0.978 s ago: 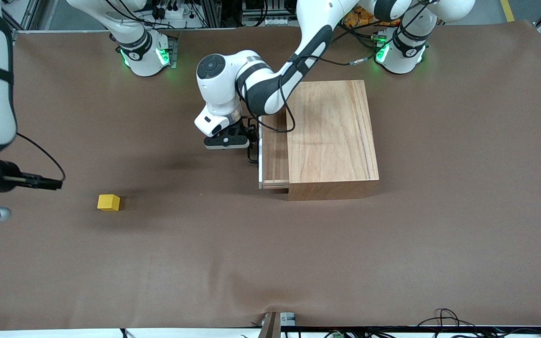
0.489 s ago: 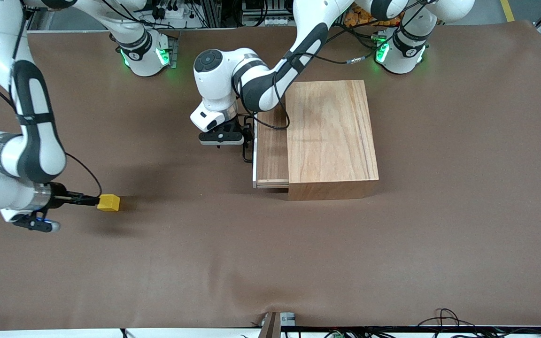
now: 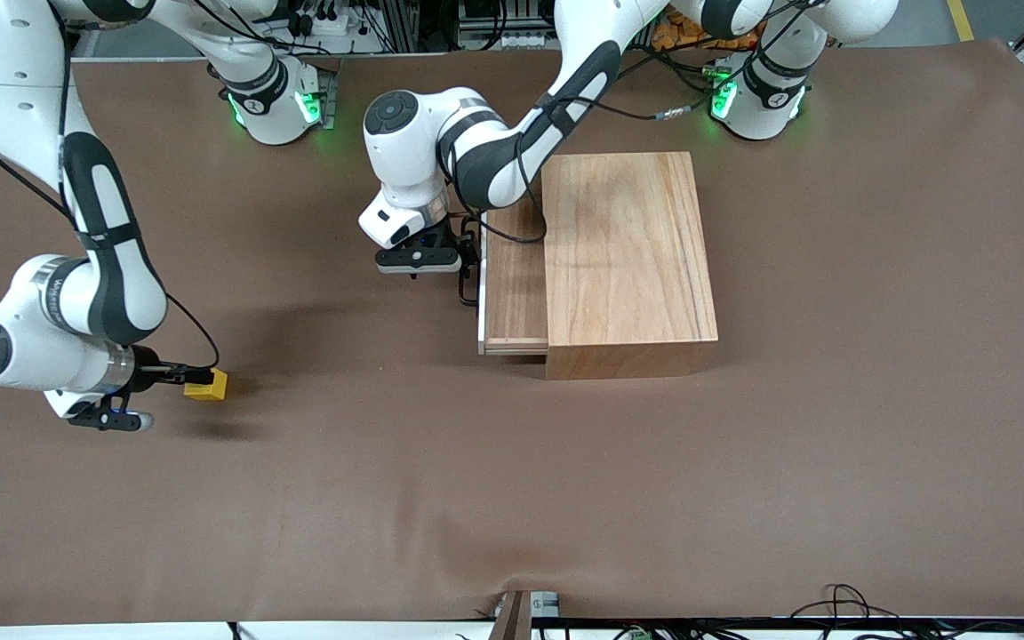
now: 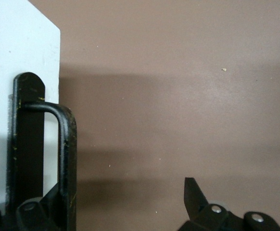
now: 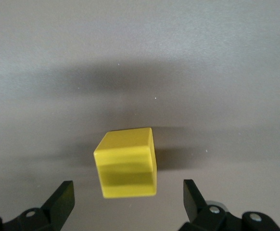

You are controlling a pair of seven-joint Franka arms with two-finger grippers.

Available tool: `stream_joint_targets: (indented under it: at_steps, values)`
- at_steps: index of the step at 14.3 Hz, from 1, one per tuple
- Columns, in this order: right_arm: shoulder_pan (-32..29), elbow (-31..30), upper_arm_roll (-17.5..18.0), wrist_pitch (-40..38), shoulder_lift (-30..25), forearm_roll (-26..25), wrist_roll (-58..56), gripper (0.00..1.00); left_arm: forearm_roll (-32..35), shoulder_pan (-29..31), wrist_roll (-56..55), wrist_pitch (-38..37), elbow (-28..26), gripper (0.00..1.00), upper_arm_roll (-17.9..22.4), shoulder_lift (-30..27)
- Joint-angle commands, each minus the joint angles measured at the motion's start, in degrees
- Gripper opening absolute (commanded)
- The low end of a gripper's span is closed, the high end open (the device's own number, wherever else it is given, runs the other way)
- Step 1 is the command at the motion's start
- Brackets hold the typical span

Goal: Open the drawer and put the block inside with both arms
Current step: 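Lower the right gripper over the yellow cube and close on it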

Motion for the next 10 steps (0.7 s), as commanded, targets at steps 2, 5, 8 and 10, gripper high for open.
stream_joint_targets:
  at_steps: [2,5,8,10]
  values:
    - [1.0,-4.7,-0.2,6.1,-2.2,0.5,-3.1,1.0,-3.9,0.2,-4.4,-1.8,0.6,1.0,-0.9,-0.7]
    - [2.9,-7.4,-0.2,14.7,-0.8,0.5,-3.1,1.0,-2.0,0.0,-4.4,-1.9,0.6,1.0,-0.7,-0.7]
    - [3.8,-9.0,-0.2,17.6,-0.3,0.4,-4.3,1.0,-1.3,-0.5,-4.1,-3.2,0.6,1.0,-0.6,-0.7]
    - [3.1,-9.0,-0.2,17.5,-0.2,0.4,-5.8,1.0,-1.1,-1.1,-3.8,-4.5,0.6,1.0,0.1,-0.6]
